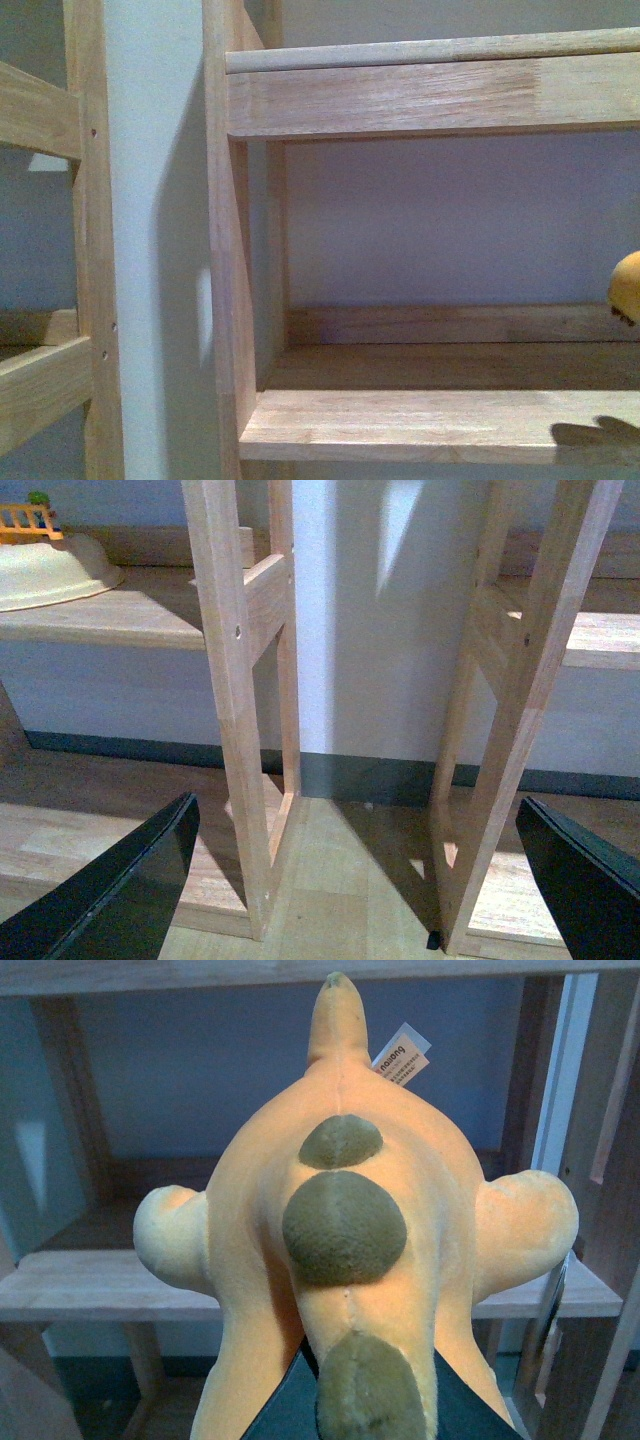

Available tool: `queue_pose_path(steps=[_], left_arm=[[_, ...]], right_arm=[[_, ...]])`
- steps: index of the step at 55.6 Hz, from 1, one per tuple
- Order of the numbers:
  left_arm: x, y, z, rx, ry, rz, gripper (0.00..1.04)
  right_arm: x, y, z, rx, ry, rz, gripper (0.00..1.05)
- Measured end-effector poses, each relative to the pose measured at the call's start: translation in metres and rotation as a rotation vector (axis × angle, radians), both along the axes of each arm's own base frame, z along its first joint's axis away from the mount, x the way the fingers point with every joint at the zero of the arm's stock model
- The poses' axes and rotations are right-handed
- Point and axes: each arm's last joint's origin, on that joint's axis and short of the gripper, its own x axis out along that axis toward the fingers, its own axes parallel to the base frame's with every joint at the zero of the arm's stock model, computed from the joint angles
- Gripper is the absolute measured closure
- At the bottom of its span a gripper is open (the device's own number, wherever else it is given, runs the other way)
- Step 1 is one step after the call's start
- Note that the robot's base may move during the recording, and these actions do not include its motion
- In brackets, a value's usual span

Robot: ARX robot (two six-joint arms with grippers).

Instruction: Put away toys

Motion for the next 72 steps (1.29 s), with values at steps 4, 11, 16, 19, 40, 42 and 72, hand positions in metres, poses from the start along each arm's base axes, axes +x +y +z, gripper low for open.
queue_pose_path(steps=[4, 11, 16, 19, 40, 42, 72], left_arm=[[0.000, 0.000, 0.000, 0.000, 0.000, 0.000, 0.06], [0.000, 0.000, 0.000, 0.000, 0.000, 0.000, 0.06], [0.000, 0.000, 0.000, 0.000, 0.000, 0.000, 0.06], [0.000, 0.000, 0.000, 0.000, 0.000, 0.000, 0.06], [0.000, 0.000, 0.000, 0.000, 0.000, 0.000, 0.06], [0.000, 0.000, 0.000, 0.000, 0.000, 0.000, 0.06], [0.000, 0.000, 0.000, 0.000, 0.000, 0.000, 0.06]], right_arm=[[0.000, -0.002, 0.007, -0.002, -0.001, -0.008, 0.98], [0.001, -0.004, 0.021, -0.005, 0.000, -0.023, 0.98], [0.001, -0.006, 0.033, -0.005, 0.000, -0.029, 0.98], [0.001, -0.007, 0.042, -0.004, 0.000, -0.033, 0.98], [0.004, 0.003, 0.108, 0.031, -0.053, -0.036, 0.98], [0.005, 0.005, 0.114, 0.030, -0.057, -0.032, 0.98], [0.050, 0.042, 0.215, 0.020, -0.131, 0.096, 0.98]])
